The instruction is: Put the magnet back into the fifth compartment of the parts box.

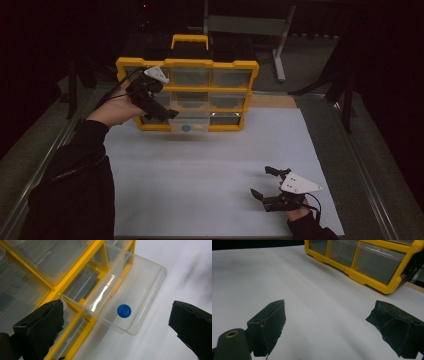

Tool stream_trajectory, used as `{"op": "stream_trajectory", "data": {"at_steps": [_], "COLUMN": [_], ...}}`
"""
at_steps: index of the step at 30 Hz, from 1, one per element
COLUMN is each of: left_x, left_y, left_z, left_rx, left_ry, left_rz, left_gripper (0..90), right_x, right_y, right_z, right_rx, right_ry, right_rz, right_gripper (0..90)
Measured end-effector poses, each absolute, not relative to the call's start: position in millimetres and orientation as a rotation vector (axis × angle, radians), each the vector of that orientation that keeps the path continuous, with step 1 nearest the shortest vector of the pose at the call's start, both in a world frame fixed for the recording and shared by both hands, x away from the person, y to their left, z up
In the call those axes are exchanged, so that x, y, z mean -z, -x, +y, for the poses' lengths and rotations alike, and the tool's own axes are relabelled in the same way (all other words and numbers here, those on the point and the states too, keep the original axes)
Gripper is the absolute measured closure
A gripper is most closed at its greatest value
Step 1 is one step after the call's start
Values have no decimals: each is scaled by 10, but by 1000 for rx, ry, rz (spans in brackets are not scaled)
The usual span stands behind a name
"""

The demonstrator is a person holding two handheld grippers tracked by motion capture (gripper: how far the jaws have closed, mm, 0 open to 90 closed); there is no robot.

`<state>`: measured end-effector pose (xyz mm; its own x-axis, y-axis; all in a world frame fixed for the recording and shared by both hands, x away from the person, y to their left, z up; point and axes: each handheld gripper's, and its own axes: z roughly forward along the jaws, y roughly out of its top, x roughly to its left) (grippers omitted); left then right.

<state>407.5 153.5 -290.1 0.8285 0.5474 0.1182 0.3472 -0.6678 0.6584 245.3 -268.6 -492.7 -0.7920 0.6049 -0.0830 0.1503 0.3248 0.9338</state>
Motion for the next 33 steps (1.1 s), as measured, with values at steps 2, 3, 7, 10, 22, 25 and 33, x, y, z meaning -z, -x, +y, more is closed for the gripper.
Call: {"op": "stream_trajectory", "data": {"at_steps": [2,3,7,10,22,25,33], "left_x": [2908,2920,2966,3033,3244,3290,3538], "left_y": [-4027,-3993,-3917,-3826,-3516,-3465,-3236], "left_z": [1558,1572,1594,1628,1691,1713,1777], "left_rx": [-414,-409,-430,-405,-427,-423,-429], "left_ry": [-2346,-2330,-2325,-2297,-2258,-2248,-2217], "left_rz": [653,656,640,654,658,657,670], "left_gripper": [0,0,0,0,0,0,0], "right_x": [4925,4924,4923,4921,4918,4919,4914], "right_y": [-2452,-2452,-2452,-2449,-2446,-2445,-2439], "right_z": [-2687,-2688,-2689,-2688,-2690,-2689,-2684], "right_rx": [-1467,-1468,-1470,-1467,-1469,-1464,-1465], "right_ry": [-668,-666,-665,-666,-668,-666,-667], "right_rz": [2174,2173,2174,2175,2174,2175,2176], "right_gripper": [119,119,119,119,119,119,119]}}
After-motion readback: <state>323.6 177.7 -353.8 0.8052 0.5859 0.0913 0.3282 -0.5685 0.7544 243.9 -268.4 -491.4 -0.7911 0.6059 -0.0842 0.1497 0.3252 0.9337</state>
